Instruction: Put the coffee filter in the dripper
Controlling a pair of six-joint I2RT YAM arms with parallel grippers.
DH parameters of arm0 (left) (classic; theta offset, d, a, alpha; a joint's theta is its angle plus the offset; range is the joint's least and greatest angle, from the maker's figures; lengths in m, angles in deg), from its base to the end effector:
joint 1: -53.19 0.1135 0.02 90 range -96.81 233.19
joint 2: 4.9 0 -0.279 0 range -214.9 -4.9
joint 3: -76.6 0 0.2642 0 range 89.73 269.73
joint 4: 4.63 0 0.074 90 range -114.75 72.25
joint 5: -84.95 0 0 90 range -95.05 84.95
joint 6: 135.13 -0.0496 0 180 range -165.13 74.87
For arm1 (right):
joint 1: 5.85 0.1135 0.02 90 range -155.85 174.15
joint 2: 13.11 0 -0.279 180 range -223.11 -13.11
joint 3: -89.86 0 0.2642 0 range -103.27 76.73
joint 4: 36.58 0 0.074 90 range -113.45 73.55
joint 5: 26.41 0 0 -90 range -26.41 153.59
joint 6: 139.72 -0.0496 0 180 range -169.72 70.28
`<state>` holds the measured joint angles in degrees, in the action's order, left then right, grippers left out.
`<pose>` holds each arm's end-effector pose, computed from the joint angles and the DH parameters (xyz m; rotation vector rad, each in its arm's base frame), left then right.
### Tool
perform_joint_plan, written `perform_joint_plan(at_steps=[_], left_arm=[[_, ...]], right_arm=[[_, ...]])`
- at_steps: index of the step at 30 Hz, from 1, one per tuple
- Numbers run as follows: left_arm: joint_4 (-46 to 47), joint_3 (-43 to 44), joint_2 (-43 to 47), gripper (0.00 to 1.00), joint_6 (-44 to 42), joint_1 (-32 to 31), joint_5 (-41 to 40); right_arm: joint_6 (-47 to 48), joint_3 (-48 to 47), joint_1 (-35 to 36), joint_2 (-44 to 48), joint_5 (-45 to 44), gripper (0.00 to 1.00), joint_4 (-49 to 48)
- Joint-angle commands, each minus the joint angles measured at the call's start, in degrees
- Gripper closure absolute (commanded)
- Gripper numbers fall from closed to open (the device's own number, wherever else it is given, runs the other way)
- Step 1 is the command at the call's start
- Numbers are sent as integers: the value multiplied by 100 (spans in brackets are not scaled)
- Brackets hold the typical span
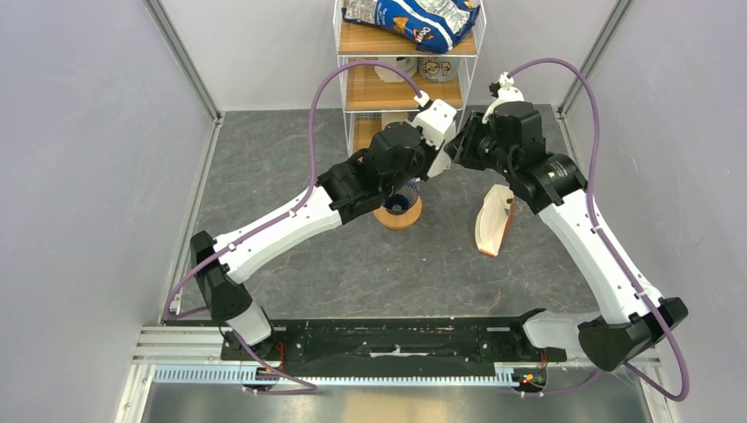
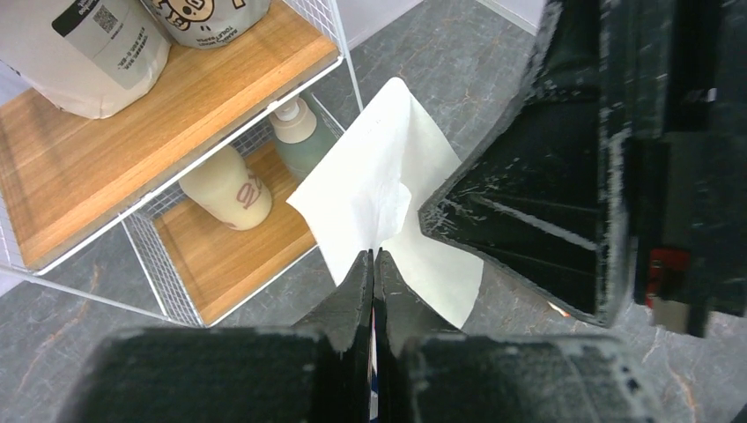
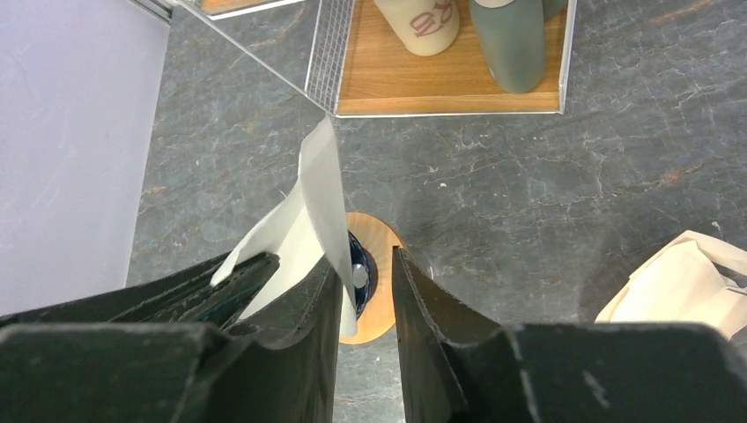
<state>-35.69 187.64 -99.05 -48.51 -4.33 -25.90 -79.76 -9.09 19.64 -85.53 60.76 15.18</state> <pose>0.2349 -0.3361 0.4391 0.6885 1.6791 -0.3425 0.2573 0.1200 0.4448 0.1138 2.0535 0.5627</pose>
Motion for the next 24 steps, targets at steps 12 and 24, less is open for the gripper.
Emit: perform_joint_plan(at_steps=[12,24], left_arm=[[-262,334,103,98,1186,-34,-104],[-263,109,320,98,936,33,358]], right_arm=[[404,173,149,-99,-231,66,-679],[1144,651,149,306,190,86,-851]])
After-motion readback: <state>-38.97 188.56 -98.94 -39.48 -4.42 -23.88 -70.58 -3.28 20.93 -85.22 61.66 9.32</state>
